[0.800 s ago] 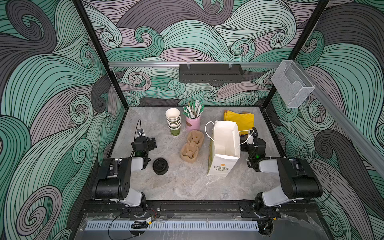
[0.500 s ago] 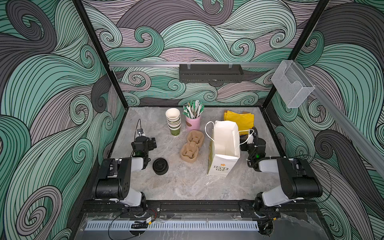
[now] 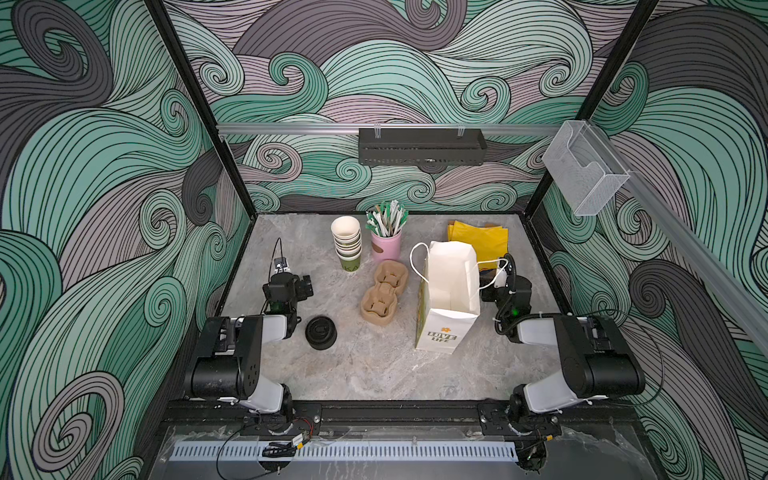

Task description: Pack the takeout coffee

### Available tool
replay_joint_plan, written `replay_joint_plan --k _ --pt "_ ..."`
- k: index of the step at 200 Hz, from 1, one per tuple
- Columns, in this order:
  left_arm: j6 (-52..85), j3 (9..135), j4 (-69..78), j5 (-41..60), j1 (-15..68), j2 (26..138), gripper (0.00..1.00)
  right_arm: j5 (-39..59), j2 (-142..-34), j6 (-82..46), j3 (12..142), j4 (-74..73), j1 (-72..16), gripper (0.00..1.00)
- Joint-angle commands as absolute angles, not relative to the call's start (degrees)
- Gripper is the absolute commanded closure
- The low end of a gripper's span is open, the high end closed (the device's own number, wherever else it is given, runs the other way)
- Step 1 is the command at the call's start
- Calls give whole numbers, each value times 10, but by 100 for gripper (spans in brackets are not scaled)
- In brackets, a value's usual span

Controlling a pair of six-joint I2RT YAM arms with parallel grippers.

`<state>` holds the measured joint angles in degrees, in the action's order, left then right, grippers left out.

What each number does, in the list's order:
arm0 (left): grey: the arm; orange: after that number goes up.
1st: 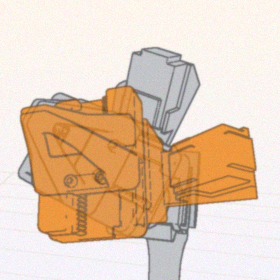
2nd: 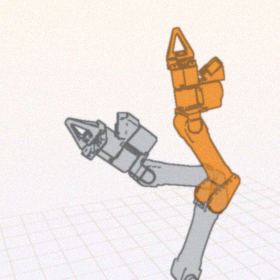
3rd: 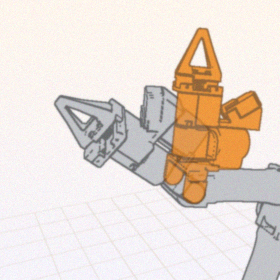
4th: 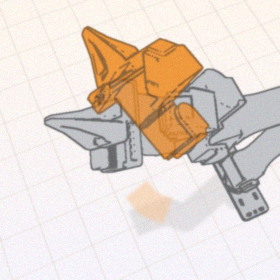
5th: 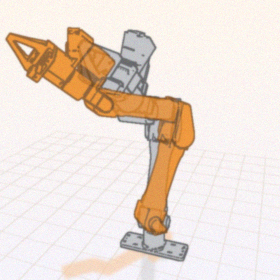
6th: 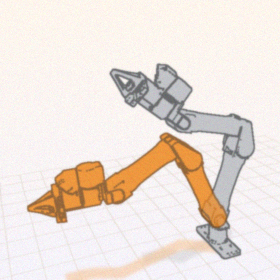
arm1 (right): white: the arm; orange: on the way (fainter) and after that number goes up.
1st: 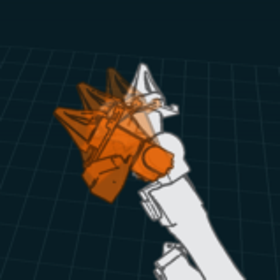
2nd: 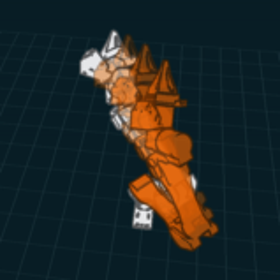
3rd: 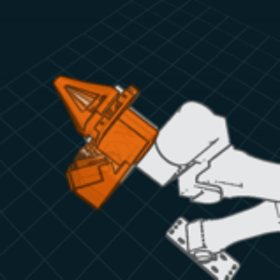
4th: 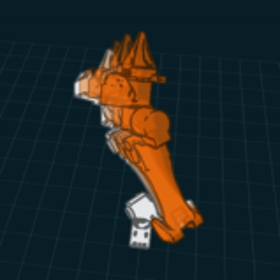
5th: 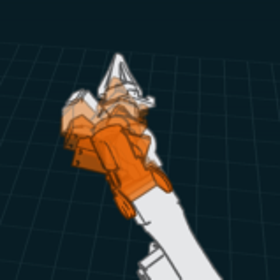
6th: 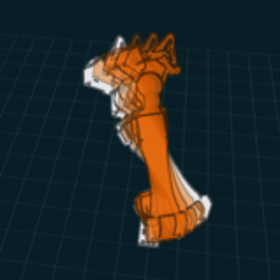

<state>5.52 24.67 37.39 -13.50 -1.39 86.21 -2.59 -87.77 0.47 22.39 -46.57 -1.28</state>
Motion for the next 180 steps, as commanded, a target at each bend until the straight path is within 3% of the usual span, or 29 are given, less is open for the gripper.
replay_joint_plan --k 1,77,123,146,180 --pt "48 265 387 -140 -17 872 1 -29 -880 15 233 -481 -11 0" --pt "49 262 391 -146 -17 866 1 -31 -873 14 227 -492 -11 0" --pt "62 299 253 -175 -18 750 1 -100 -703 -17 216 -372 -10 0" --pt "58 297 224 -179 -18 683 1 -142 -590 -50 219 -258 -10 0" --pt "75 355 90 -150 -18 614 1 -186 -439 -165 282 60 -3 1"
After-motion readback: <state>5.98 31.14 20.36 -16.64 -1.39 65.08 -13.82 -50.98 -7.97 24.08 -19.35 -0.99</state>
